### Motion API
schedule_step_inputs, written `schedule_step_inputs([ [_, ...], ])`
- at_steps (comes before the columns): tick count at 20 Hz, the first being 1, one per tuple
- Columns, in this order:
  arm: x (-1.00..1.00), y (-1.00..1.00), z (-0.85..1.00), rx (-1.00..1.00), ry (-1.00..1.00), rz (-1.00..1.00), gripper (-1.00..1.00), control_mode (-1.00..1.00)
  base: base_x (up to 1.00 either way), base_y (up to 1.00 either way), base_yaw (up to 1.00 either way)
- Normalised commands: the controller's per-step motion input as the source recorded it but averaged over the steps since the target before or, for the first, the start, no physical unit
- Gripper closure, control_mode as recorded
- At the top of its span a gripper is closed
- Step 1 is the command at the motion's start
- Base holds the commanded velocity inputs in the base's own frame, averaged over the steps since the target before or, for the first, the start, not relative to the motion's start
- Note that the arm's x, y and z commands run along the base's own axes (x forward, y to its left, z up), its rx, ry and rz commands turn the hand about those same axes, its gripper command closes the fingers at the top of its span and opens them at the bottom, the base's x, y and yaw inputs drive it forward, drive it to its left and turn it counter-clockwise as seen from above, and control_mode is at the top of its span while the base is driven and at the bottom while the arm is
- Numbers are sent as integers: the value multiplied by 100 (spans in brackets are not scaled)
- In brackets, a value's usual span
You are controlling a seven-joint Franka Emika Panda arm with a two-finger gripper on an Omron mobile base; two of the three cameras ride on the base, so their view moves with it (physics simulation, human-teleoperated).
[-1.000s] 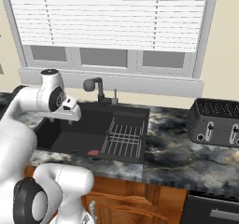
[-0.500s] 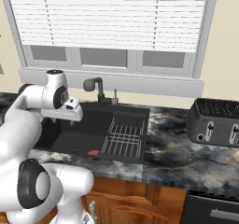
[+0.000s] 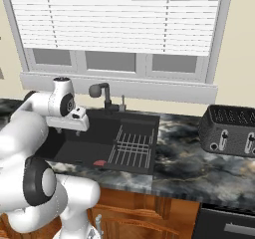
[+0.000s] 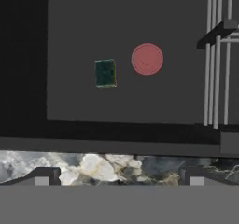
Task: Pick up the sponge and soap dispenser from the sink, and place them back in the cabinet, and close the cabinet door.
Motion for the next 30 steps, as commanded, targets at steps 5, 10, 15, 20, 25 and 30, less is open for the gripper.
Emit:
schedule_step_inputs([
  [5, 4, 7, -19, 0, 3, 0, -100, -100, 0, 0, 0],
  [10, 0, 7, -20, 0, 5, 0, -100, -100, 0, 0, 0],
  [15, 8, 3, -14, 0, 4, 0, -100, -100, 0, 0, 0],
  [20, 19, 0, 0, 0, 1, 0, -100, -100, 0, 0, 0],
  [25, 23, 0, -2, 0, 0, 0, -100, -100, 0, 0, 0],
  [30, 22, 1, -6, 0, 0, 0, -100, -100, 0, 0, 0],
])
